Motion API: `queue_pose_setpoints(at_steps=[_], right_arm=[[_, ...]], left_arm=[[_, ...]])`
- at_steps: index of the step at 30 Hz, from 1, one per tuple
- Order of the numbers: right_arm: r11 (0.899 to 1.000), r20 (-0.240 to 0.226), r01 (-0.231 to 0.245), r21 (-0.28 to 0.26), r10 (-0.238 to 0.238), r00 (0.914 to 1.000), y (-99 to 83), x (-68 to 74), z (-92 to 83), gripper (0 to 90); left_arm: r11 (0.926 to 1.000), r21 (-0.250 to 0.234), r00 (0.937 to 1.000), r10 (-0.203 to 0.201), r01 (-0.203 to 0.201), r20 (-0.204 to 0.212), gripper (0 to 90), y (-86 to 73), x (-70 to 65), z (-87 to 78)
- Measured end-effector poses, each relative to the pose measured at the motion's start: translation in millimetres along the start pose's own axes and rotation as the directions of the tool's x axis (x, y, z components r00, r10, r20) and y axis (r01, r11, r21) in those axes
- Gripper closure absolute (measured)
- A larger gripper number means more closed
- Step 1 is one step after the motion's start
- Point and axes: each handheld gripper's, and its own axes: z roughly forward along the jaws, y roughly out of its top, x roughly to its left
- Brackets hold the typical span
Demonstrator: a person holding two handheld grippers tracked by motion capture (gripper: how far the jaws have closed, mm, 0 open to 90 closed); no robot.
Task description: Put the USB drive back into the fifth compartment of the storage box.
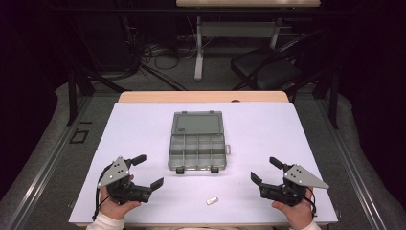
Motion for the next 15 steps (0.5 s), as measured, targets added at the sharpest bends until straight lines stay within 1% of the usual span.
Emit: queue_pose_setpoints(at_steps=[2, 8, 9, 12, 13, 14, 15], right_arm=[[1.000, -0.003, 0.004, -0.003, -0.004, 1.0000, 0.4, 1.5, -0.2, 14.4], [1.000, -0.007, 0.008, 0.005, -0.008, 0.9999, 0.5, 3.2, 0.5, 14.8], [1.000, -0.009, 0.006, 0.008, -0.006, 0.9999, 0.2, 3.5, 1.1, 14.8], [1.000, -0.012, 0.005, 0.014, -0.005, 0.9999, 0.0, 3.7, 2.9, 14.9], [1.000, -0.012, 0.005, 0.014, -0.005, 0.9999, 0.0, 3.7, 2.9, 14.9], [1.000, -0.016, 0.001, 0.015, -0.001, 0.9999, 0.0, 4.1, 3.8, 14.9], [1.000, -0.018, 0.006, 0.015, -0.006, 0.9998, 0.1, 4.0, 4.2, 14.9]], left_arm=[[1.0000, 0.009, 1.0000, 0.002, -0.002, -0.007, 0.5, 0.7, -1.6, -0.2], [0.9999, 0.011, 0.9999, -0.010, 0.010, 0.000, 0.5, 4.2, -1.7, -0.8], [0.9998, 0.010, 0.9998, -0.017, 0.017, 0.002, 0.5, 6.1, -1.2, -0.7], [0.9997, 0.015, 0.9998, -0.020, 0.020, -0.001, 0.6, 8.6, -0.5, -0.3], [0.9994, 0.022, 0.9996, -0.028, 0.028, -0.002, 0.6, 10.3, -0.5, -0.4], [0.9992, 0.029, 0.9997, -0.026, 0.026, 0.003, 0.6, 13.9, 0.5, 0.1], [0.9993, 0.025, 0.9996, -0.029, 0.029, 0.004, 0.5, 15.4, 0.4, 0.5]])
